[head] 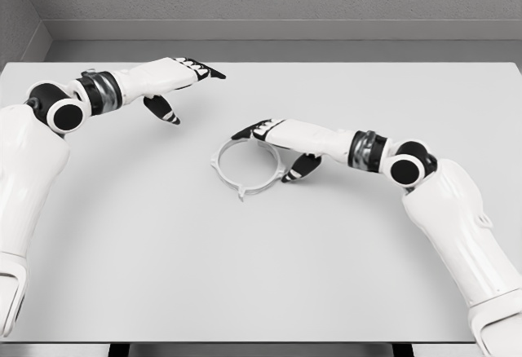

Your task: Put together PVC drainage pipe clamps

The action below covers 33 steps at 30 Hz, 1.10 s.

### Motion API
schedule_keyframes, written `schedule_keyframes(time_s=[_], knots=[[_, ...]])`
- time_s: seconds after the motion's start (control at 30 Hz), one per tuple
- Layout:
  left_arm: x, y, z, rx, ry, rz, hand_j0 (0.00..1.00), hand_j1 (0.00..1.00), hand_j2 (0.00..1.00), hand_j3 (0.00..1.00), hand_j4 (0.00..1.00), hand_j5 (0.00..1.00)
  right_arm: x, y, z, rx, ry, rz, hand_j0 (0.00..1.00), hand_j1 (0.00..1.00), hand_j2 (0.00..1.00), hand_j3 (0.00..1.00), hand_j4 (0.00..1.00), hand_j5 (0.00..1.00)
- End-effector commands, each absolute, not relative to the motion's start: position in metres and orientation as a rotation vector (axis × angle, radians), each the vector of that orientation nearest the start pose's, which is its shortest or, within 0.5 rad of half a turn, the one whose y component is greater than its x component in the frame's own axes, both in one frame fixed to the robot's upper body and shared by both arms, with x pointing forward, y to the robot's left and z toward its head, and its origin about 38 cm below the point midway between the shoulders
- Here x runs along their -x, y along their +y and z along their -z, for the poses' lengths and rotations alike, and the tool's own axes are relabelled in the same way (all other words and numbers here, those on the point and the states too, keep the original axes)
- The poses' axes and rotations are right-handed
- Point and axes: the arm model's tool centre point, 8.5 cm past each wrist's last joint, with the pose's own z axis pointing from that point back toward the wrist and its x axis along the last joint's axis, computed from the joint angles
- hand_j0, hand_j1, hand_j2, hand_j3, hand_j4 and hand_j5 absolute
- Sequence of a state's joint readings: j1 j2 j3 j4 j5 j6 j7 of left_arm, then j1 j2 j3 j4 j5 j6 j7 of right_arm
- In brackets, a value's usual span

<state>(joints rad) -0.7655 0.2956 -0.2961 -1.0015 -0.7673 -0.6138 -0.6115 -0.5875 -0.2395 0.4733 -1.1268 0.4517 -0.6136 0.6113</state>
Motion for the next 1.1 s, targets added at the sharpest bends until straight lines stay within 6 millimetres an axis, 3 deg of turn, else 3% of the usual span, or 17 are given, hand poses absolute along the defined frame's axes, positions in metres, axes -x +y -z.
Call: schedule_keyframes(time_s=[0.0,0.7,0.8,1.07], knots=[[-0.527,0.230,-0.190,-0.434,-1.435,1.851,1.00,1.00,1.00,1.00,1.00,1.00,-0.462,-0.141,-0.123,-0.044,-1.616,-1.790,1.00,1.00,1.00,1.00,1.00,1.00],[-0.528,0.234,-0.191,-0.441,-1.431,1.847,1.00,1.00,1.00,1.00,1.00,1.00,-0.465,-0.132,-0.129,-0.043,-1.632,-1.797,1.00,1.00,1.00,1.00,1.00,1.00],[-0.528,0.245,-0.196,-0.463,-1.430,1.830,1.00,1.00,1.00,1.00,1.00,1.00,-0.466,-0.132,-0.130,-0.040,-1.632,-1.796,1.00,1.00,1.00,1.00,1.00,1.00],[-0.525,0.241,-0.215,-0.512,-1.473,1.857,1.00,1.00,1.00,1.00,1.00,1.00,-0.469,-0.133,-0.131,-0.037,-1.627,-1.795,1.00,1.00,1.00,1.00,1.00,1.00]])
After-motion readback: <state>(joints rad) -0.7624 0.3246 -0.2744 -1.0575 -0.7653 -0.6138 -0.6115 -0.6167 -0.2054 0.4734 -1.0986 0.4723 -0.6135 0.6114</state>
